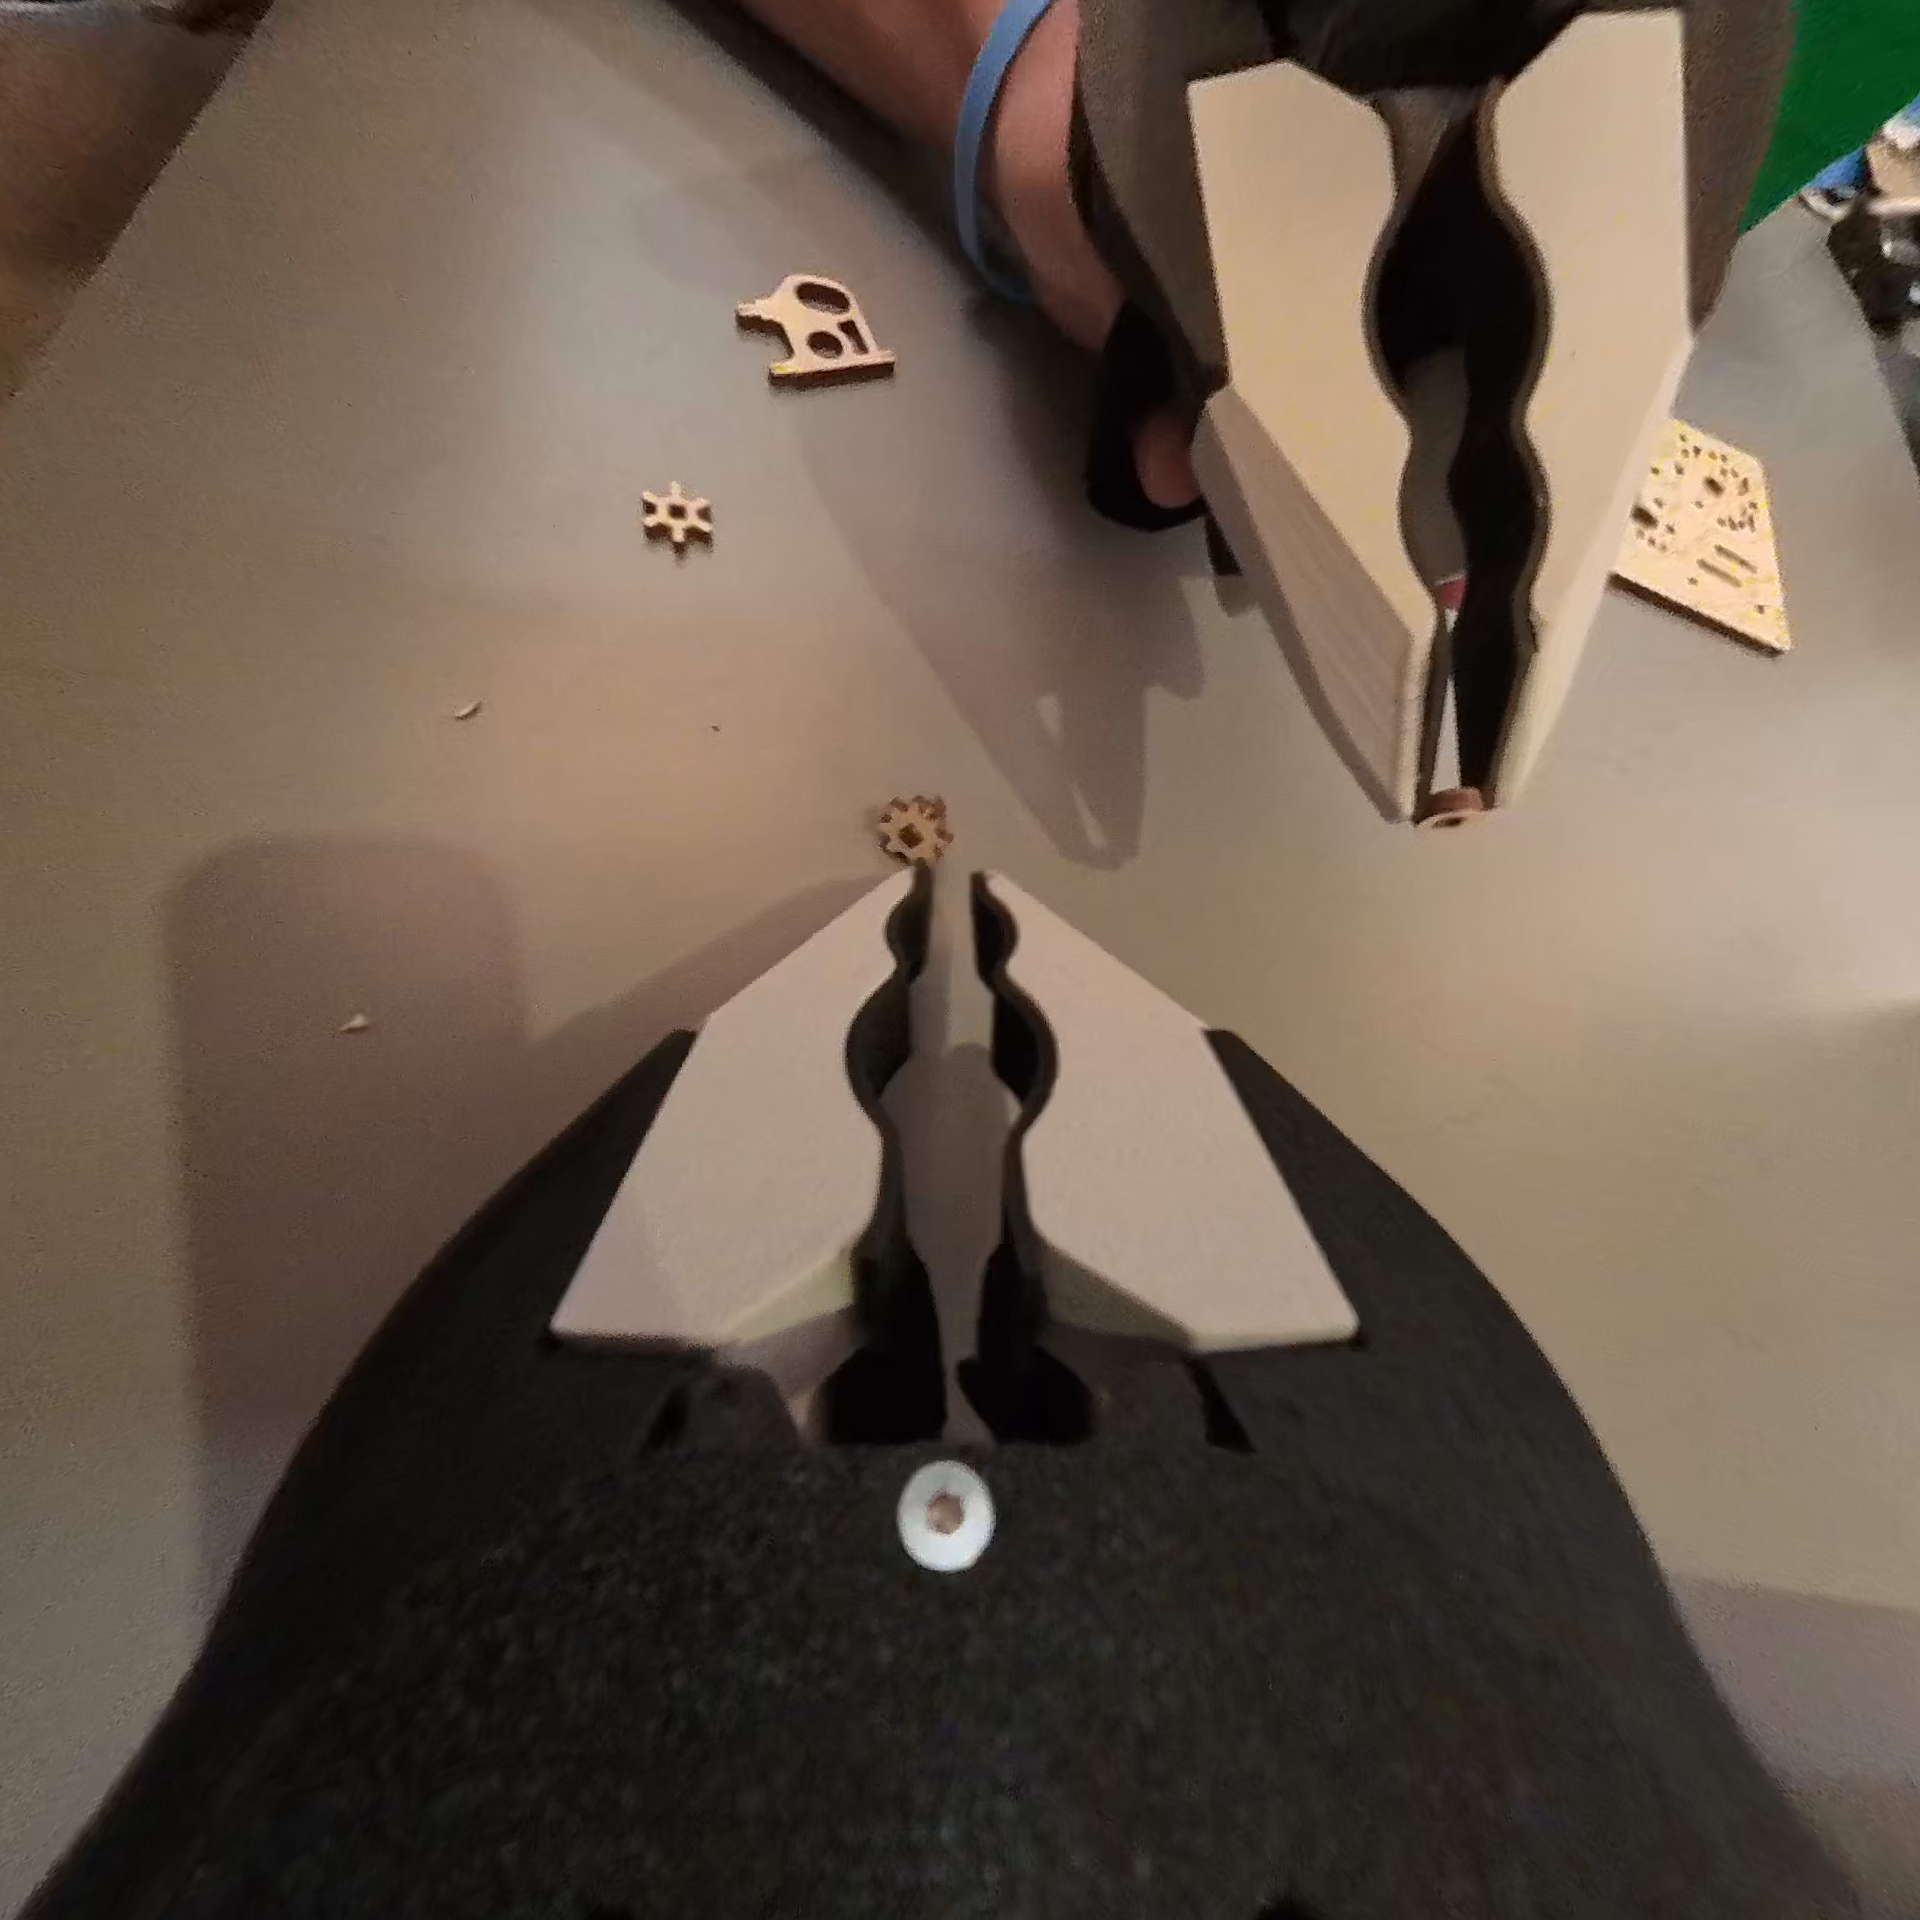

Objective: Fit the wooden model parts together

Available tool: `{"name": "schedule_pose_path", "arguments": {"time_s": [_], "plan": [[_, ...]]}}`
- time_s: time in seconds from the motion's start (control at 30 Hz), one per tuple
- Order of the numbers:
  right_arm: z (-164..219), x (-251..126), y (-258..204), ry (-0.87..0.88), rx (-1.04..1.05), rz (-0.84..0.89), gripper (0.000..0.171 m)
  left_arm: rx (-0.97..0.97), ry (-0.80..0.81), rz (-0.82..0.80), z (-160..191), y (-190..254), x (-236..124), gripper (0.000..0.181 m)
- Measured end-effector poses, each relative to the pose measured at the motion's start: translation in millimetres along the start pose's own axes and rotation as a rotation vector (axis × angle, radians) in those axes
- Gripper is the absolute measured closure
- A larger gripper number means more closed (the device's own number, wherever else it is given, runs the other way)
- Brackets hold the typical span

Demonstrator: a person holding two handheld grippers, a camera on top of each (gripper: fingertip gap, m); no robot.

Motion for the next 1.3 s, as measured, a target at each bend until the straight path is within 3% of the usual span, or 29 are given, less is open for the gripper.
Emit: {"name": "schedule_pose_path", "arguments": {"time_s": [0.13, 0.27, 0.33, 0.5, 0.6, 0.7, 0.77, 0.83, 0.9, 1.07, 1.13, 1.23, 1.3], "plan": [[-9.2, 7.6, -1.6, -0.048, 0.169, -0.072, 0.146, -0.004, 0.005, -0.007, -0.3, -0.9, -0.6, 0.175], [-11.5, 16.5, -4.8, -0.147, 0.197, 0.068, 0.147, -0.006, 0.000, -0.003, 0.1, -0.9, -0.1, 0.175], [-14.4, 17.8, -5.6, -0.141, 0.221, 0.099, 0.160, -0.007, 0.000, -0.005, 0.1, -1.1, -0.1, 0.175], [-11.6, 3.7, -2.3, -0.124, 0.257, 0.197, 0.161, -0.008, 0.005, -0.008, -0.3, -1.5, -0.8, 0.175], [-7.5, -20.2, 7.4, 0.017, 0.465, 0.279, 0.161, 0.003, 0.008, -0.026, -0.6, -1.6, -1.4, 0.175], [-1.7, -49.8, 30.9, 0.324, 0.847, 0.355, 0.161, 0.056, -0.003, -0.092, -0.8, -1.3, -0.1, 0.175], [0.7, -55.1, 44.2, 0.537, 1.123, 0.310, 0.161, 0.111, -0.011, -0.116, -2.0, 3.3, 2.6, 0.175], [7.8, -43.8, 50.9, 0.572, 1.309, 0.247, 0.161, 0.135, -0.011, -0.111, -3.3, 8.0, 4.5, 0.175], [17.3, -31.6, 49.5, 0.376, 1.266, 0.247, 0.161, 0.134, -0.020, -0.113, -2.2, 7.4, 4.6, 0.175], [27.3, -26.1, 46.7, -0.111, 0.809, 0.454, 0.161, 0.087, -0.027, -0.106, 0.9, 0.2, 2.5, 0.175], [26.3, -20.8, 40.3, -0.145, 0.745, 0.446, 0.161, 0.081, -0.026, -0.105, 1.0, -0.4, 2.3, 0.175], [24.3, -16.8, 26.9, -0.169, 0.740, 0.365, 0.142, 0.084, -0.030, -0.108, 1.8, -1.1, 2.0, 0.175], [16.8, -26.1, 26.3, -0.157, 0.719, 0.325, 0.143, 0.075, -0.028, -0.109, 2.0, -2.5, 1.5, 0.175]]}}
Point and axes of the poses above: each gripper's, where its closed fingertips meet, x out along the fingers, z out of its underside, y = z × x across the jaws, the point moved 6 cm from there along -x, back along the fingers, and after that the axes turned 3 degrees about x, right-handed, at the moved point
